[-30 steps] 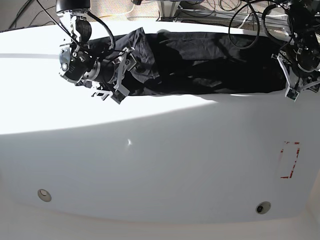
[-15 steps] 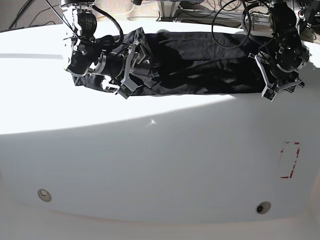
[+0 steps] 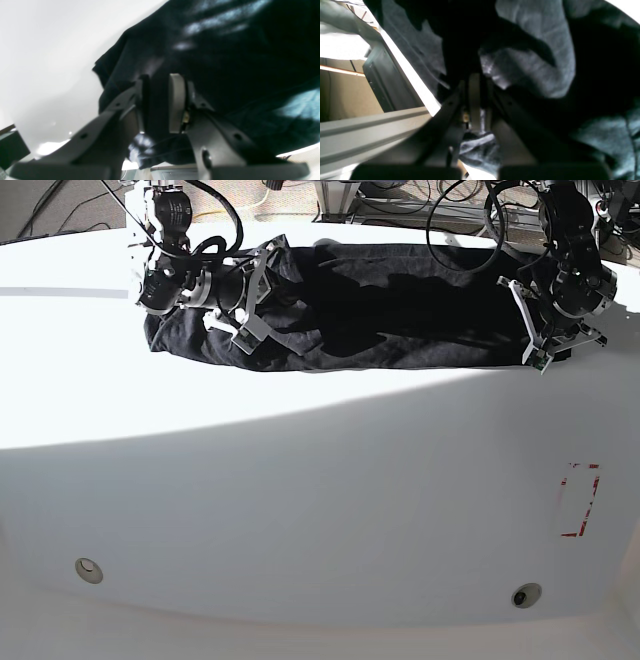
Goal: Layout the t-shirt on the table in an organized manner, then fold the t-shirt properly
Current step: 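Pull the folded shirt roll toward the table front with both grippers, then release and regrasp the shirt roll's end with the left gripper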
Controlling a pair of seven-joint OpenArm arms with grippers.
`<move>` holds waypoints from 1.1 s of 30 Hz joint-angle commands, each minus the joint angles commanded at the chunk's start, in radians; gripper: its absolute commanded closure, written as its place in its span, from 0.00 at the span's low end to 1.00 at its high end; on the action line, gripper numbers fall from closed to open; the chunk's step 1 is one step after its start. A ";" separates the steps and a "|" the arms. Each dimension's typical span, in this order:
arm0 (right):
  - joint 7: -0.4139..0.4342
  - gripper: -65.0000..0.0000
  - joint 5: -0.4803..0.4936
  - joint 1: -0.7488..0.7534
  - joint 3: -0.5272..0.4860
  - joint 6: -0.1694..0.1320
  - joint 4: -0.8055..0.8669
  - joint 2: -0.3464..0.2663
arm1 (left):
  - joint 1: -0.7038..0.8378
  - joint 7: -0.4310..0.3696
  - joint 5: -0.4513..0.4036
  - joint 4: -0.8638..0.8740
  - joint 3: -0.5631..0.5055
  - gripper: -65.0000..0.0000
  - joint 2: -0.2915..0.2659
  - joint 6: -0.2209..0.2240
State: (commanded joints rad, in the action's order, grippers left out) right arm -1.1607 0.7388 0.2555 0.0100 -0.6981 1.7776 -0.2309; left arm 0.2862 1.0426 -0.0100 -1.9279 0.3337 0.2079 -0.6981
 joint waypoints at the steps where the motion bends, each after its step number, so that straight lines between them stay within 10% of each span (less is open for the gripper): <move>1: 0.002 0.97 0.000 -0.002 0.000 0.000 -0.012 -0.005 | 0.002 0.000 -0.009 0.002 -0.011 0.91 0.005 0.000; 24: 0.100 1.00 -0.005 -0.206 0.000 0.000 -0.324 -0.149 | -0.186 -0.118 -0.137 0.353 -0.163 0.98 0.008 0.000; 33: 0.100 1.00 -0.173 -0.292 0.000 0.000 -0.324 -0.149 | -0.238 -0.117 -0.140 0.347 -0.163 0.98 0.008 0.000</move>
State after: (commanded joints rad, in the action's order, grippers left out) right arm -1.0610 0.5654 -0.0361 0.0100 -0.6981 1.4538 -0.3798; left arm 0.0483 0.9260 -0.1496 -1.5812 0.1711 0.2156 -0.6981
